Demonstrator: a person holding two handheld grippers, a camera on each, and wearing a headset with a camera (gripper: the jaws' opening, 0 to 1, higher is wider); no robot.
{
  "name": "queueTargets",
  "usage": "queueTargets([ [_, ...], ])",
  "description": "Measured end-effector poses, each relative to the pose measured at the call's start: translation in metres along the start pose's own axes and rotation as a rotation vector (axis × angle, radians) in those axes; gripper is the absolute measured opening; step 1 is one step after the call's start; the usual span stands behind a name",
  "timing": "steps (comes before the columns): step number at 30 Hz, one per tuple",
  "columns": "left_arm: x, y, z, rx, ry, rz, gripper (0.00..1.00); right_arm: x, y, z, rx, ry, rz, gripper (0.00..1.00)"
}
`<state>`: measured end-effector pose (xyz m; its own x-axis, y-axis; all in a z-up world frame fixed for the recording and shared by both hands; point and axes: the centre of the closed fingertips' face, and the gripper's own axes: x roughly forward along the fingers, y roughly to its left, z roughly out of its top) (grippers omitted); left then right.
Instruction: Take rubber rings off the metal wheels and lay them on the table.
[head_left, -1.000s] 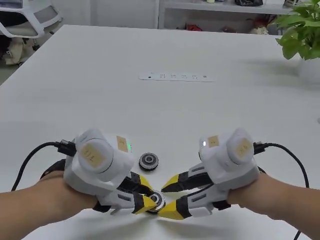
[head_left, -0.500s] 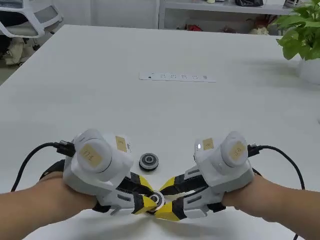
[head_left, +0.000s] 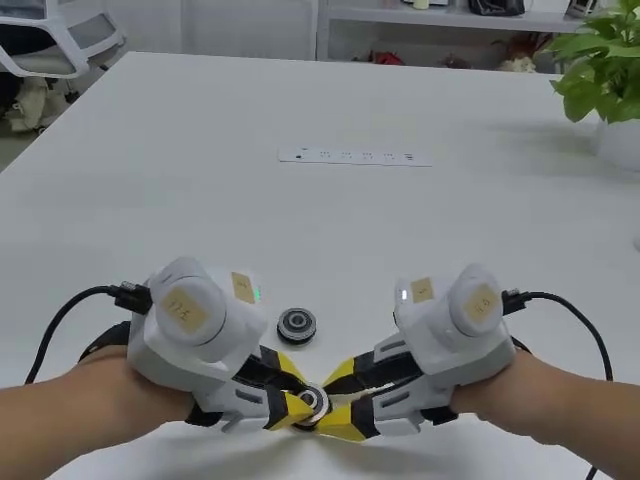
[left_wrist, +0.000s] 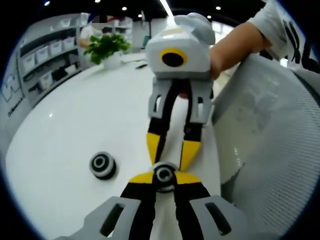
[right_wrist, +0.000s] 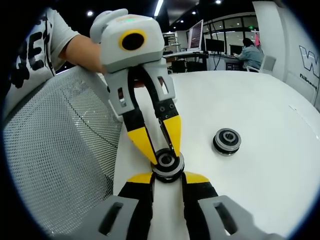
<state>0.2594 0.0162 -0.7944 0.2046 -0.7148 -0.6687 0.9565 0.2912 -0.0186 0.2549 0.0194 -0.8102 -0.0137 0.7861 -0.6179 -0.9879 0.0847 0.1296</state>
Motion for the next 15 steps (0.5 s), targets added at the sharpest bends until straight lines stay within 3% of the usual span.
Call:
queueTargets([
  [3, -0.0002, 0.0000, 0.0002, -0.004, -0.002, -0.001, 0.14, -0.0019, -0.0003, -0.0011, 0.006, -0.001, 0.000, 0.14],
  [5, -0.0002, -0.0001, 0.0003, -0.007, -0.003, -0.002, 0.14, -0.0034, -0.0015, -0.0037, -0.004, 0.011, -0.006, 0.05],
  [15, 0.0000, -0.0003, 0.0007, -0.002, -0.005, 0.001, 0.14, -0.0038, -0.0025, -0.0040, 0.029, 0.009, -0.004, 0.02],
])
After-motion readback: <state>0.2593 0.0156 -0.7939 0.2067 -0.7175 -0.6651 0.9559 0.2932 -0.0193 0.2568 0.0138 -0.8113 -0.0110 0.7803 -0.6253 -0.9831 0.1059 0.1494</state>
